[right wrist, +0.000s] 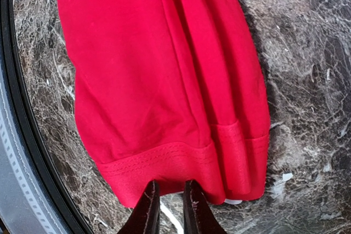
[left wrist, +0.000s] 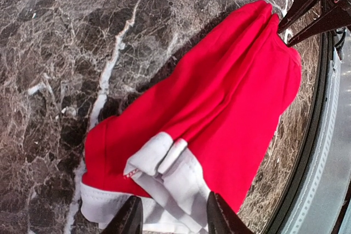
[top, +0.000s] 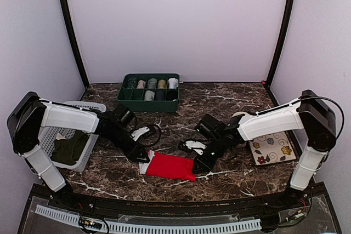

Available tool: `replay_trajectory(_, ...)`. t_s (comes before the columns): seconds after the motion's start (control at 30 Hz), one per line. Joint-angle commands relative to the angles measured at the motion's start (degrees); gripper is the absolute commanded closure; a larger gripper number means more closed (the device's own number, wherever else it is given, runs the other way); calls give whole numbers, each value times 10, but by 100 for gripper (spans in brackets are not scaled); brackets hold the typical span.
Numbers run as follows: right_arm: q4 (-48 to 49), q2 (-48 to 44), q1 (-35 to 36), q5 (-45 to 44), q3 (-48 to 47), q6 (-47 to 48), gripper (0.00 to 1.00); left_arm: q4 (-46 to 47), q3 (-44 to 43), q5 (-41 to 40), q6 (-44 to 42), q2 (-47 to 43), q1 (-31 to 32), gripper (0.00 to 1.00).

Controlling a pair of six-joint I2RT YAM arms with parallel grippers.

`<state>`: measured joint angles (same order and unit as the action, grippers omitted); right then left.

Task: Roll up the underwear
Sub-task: Smooth out the underwear at the center of the board.

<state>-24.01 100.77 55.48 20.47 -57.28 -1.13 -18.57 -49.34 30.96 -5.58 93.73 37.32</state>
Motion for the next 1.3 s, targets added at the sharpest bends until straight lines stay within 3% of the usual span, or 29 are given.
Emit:
replay_trajectory(0.0, -1, 6, 3, -8, 3, 5, 85, -13, 8, -1, 7, -14, 7, 55)
replay_trajectory(0.1, -3, 7, 3, -12, 2, 6, 86, 6, 1, 13, 16, -19, 9, 61)
replay_trajectory(0.17, -4, 8, 3, -15, 1, 7, 87, 11, -5, 19, 19, -16, 9, 70)
replay_trajectory(0.33, -7, 11, 3, -23, 1, 9, 88, 11, -21, 48, 18, 0, 10, 75)
replay_trajectory(0.53, -10, 9, 3, -26, 4, 11, 89, 1, -32, 29, 8, -7, 3, 100)
replay_trajectory(1.0, -12, 16, 3, -32, 10, 12, 92, -6, -78, -71, -15, 47, -17, 100)
replay_trajectory(1.13, -15, 18, 3, -29, 2, 10, 92, -5, -101, -54, -23, 67, -17, 100)
replay_trajectory(1.27, -27, 9, 3, -28, -18, 9, 89, -5, -115, -46, -24, 62, -17, 89)
